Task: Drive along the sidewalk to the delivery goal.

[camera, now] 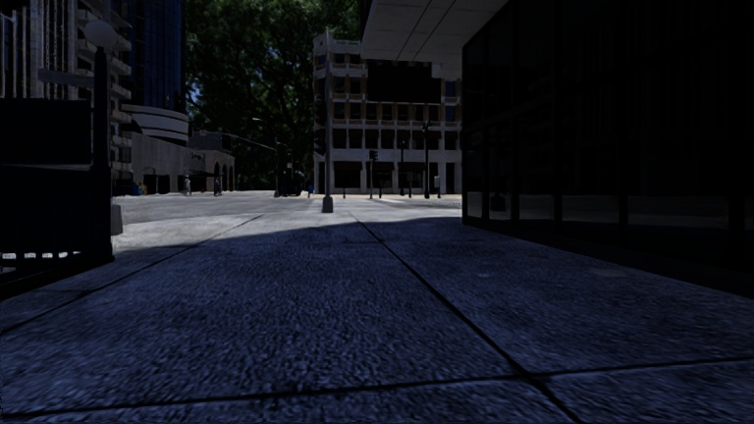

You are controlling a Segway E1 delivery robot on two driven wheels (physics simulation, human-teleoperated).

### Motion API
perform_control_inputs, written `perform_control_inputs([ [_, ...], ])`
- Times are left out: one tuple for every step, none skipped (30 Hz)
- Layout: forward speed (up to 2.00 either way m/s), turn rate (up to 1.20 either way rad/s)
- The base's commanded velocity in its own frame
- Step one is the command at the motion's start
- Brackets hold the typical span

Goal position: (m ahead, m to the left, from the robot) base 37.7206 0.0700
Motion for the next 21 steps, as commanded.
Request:
perform_control_inputs([
  [1.89,0.0],
  [1.89,0.0],
  [1.89,0.0],
  [1.89,0.0],
  [1.89,0.0],
  [1.89,0.0],
  [1.89,0.0],
  [1.89,0.0],
  [1.89,0.0],
  [1.89,0.0],
  [1.88,0.0],
  [1.88,0.0],
  [1.88,0.0],
  [1.87,0.0],
  [1.87,0.0],
  [1.87,0.0],
  [1.87,0.0],
  [1.87,0.0],
  [1.87,0.0],
  [1.87,0.0],
  [1.87,0.0],
])
